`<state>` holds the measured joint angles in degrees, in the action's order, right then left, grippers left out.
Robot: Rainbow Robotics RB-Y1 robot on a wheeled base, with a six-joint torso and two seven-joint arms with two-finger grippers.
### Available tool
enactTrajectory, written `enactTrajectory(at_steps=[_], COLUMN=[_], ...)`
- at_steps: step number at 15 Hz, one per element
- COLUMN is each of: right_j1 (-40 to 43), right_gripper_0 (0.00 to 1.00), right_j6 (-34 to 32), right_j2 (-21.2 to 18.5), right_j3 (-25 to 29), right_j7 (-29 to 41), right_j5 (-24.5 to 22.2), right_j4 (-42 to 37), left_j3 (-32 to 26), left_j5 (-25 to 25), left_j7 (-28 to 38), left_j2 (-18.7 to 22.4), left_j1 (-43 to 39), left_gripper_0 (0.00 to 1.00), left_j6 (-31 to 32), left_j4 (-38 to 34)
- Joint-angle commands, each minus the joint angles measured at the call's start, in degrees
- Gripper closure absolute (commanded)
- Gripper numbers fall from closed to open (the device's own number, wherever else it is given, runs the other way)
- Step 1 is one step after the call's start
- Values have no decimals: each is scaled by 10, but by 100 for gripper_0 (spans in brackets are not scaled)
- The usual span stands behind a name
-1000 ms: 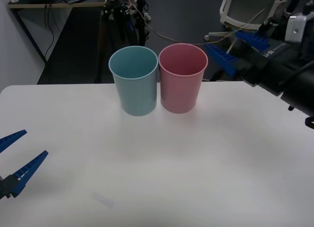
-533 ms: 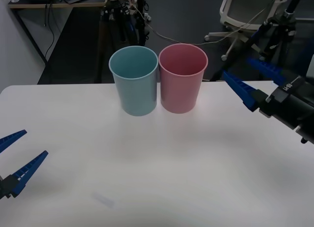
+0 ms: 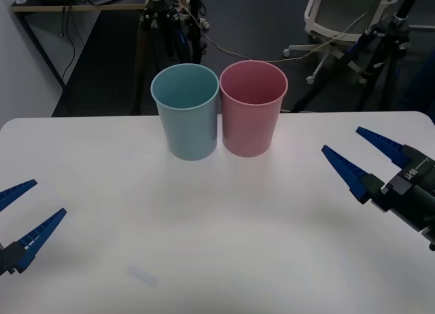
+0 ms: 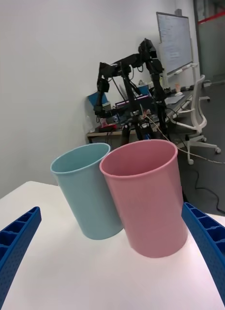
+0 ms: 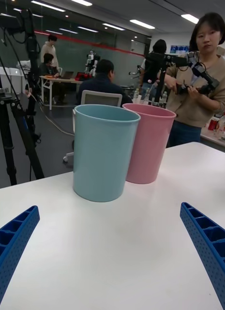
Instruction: Grasp the object on the table and drop it into the matching bin: aluminum can to the light blue bin, PET bottle to the pink bin.
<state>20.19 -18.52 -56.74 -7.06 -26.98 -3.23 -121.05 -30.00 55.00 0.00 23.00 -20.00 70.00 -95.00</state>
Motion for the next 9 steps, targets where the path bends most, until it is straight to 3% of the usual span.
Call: enactTrajectory(at_steps=[1, 3, 6, 9], right_j1=[49, 75, 80, 85], right_gripper_0=[0, 0, 0, 0], right_j6=[-19, -38, -117, -170], right_j2=[42, 70, 127, 151], right_j3=[20, 29, 43, 50], right_j7=[58, 64, 57, 51], right_j5=[-94, -145, -219, -249], right_j4=[0, 13, 69, 95], left_j3=[0, 0, 0, 0], left_j5=[0, 0, 0, 0], left_j7=[0, 0, 0, 0], left_j2=[0, 0, 0, 0], left_j1=[0, 0, 0, 0], left_gripper_0=[0, 0, 0, 0], left_j6=[0, 0, 0, 0], left_j4=[0, 0, 0, 0])
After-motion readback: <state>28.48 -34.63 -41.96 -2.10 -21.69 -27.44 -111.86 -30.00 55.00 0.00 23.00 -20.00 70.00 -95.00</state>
